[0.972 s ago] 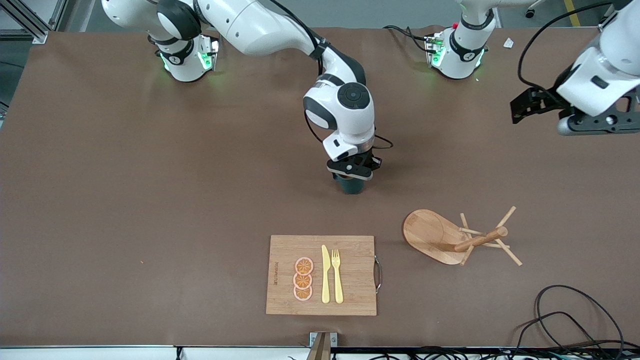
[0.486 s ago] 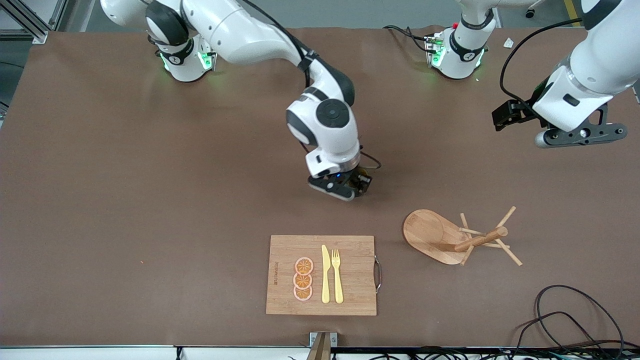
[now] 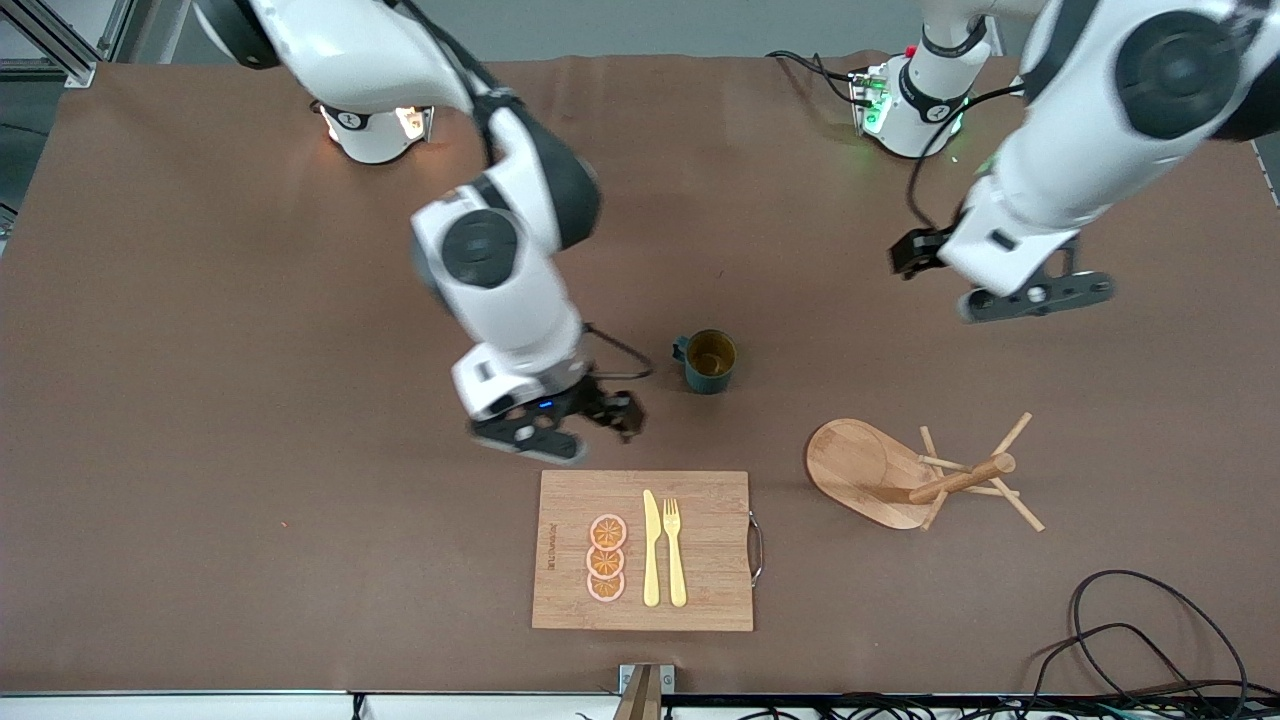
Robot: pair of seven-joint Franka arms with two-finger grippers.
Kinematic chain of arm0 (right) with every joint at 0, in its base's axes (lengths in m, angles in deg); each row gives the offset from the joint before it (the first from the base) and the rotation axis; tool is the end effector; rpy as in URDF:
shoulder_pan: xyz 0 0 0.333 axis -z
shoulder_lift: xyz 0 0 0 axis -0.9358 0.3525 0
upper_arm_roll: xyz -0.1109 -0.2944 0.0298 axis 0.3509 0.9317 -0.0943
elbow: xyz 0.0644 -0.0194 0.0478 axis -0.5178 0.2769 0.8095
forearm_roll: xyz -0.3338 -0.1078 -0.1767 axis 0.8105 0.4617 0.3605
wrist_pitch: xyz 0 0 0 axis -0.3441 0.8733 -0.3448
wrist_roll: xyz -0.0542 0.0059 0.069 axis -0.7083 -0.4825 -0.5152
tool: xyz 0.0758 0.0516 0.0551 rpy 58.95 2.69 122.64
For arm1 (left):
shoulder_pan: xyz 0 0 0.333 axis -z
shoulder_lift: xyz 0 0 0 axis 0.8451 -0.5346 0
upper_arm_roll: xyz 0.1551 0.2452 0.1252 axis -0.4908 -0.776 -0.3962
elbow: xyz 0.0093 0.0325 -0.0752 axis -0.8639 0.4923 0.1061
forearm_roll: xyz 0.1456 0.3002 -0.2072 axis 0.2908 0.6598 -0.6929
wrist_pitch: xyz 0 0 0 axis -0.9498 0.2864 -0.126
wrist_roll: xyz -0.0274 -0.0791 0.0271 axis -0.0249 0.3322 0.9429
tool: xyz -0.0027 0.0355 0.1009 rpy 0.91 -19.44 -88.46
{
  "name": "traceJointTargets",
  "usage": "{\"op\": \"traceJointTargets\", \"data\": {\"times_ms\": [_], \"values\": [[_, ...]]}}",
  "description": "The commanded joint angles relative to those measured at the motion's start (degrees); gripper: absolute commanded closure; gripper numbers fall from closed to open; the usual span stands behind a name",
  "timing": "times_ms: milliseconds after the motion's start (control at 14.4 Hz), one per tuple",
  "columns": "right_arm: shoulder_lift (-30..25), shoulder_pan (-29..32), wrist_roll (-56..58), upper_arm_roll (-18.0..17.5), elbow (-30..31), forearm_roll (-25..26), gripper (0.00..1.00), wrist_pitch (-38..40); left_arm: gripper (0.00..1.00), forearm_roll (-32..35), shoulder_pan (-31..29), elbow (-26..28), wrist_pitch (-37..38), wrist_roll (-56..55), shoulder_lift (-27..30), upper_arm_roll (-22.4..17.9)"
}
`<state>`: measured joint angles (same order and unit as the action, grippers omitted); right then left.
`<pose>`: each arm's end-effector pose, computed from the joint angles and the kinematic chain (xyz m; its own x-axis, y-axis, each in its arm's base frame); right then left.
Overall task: Pass cup and hang on rack
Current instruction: 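Lift the teal mug and carry it toward the table's middle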
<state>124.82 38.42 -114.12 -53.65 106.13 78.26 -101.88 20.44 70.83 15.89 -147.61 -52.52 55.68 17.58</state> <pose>0.6614 0.3935 0.4570 0.9536 -0.2738 0.1253 -0.2460 -0.9483 -0.2006 0.5500 -0.2304 0.5598 0.9750 0.1592 -0.1550 0.1454 -0.9846 -0.0967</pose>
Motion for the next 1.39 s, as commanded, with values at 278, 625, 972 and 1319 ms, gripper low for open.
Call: {"op": "traceJointTargets", "data": {"times_ms": [278, 625, 972, 1319], "values": [[-8.4, 18.0, 27.9, -1.0, 2.5, -2.1, 0.00, 12.7, 0.00, 4.4, 12.4, -8.0, -10.0, -25.9, -14.1, -0.7], [-13.4, 29.2, 39.7, -0.7, 2.9, -1.8, 0.00, 19.9, 0.00, 11.8, 20.2, -8.7, -16.6, -44.0, -20.3, -0.8], [-23.4, 35.3, 45.9, -0.5, 11.5, -1.1, 0.00, 21.2, 0.00, 19.4, 27.1, -10.5, -19.0, -61.7, -26.8, -1.6], [-31.3, 36.2, 45.8, -0.5, 18.8, 1.6, 0.00, 20.6, 0.00, 22.6, 33.2, -10.6, -19.8, -73.1, -30.9, -5.2]]}}
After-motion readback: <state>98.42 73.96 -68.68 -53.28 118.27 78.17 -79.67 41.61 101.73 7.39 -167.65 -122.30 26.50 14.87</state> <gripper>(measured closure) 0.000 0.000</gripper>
